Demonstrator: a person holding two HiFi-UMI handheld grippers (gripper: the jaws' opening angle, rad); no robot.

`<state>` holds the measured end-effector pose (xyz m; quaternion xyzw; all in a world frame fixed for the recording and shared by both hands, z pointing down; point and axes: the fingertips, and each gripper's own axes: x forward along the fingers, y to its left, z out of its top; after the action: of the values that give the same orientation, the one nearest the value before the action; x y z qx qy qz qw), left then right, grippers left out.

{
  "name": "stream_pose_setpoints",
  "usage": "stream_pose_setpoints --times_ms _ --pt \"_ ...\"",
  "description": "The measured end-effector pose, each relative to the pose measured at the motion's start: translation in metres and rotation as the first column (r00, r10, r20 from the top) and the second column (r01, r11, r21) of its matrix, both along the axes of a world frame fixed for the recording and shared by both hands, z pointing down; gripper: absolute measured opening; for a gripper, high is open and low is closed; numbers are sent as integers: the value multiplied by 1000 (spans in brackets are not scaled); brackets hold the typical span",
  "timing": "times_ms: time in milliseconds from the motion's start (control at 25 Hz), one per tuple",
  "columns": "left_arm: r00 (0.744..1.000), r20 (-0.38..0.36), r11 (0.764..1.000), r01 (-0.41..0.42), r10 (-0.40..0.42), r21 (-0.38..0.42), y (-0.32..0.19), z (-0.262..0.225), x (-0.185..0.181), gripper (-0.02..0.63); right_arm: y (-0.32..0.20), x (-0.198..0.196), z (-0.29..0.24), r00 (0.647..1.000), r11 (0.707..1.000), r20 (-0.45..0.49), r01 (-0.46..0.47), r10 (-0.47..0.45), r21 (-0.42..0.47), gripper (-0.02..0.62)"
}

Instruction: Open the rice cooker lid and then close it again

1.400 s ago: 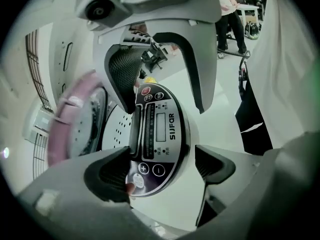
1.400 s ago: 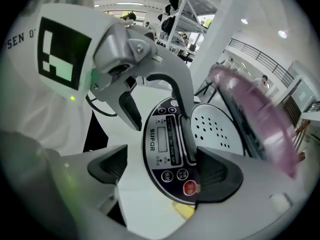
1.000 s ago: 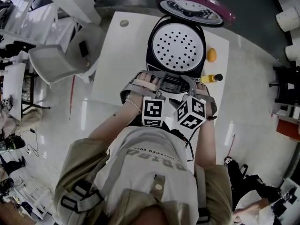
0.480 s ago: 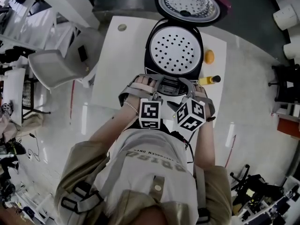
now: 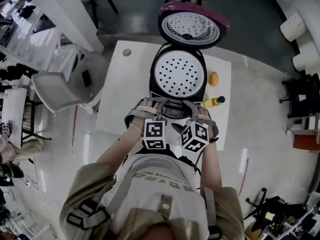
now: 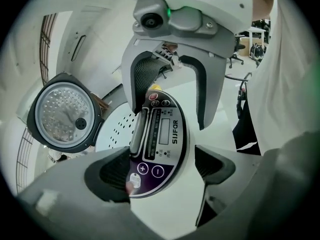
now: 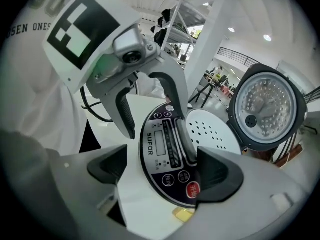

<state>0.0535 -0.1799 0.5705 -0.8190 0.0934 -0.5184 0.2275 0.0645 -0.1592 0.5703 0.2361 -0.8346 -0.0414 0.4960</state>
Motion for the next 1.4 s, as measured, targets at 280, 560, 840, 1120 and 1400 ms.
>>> stream_pose_setpoints --times_ms 280,560,840,1120,1400 --pt "994 -97 997 35 -42 -72 7 -14 0 419 2 -5 -16 993 999 117 -37 34 20 422" --pt "964 -252 992 53 -82 -117 -3 -52 3 419 -12 8 -60 959 990 269 -120 94 81 422" --pt "943 -315 994 95 -104 -47 -45 -93 -8 419 -35 38 -95 938 967 320 -195 135 163 422" --pt "918 -377 992 128 -122 -8 -79 -131 -9 419 -67 73 -140 935 935 321 -238 148 261 422" --pt "906 -403 984 169 -129 64 -123 -170 -18 419 -108 101 -186 938 894 319 -255 136 368 422"
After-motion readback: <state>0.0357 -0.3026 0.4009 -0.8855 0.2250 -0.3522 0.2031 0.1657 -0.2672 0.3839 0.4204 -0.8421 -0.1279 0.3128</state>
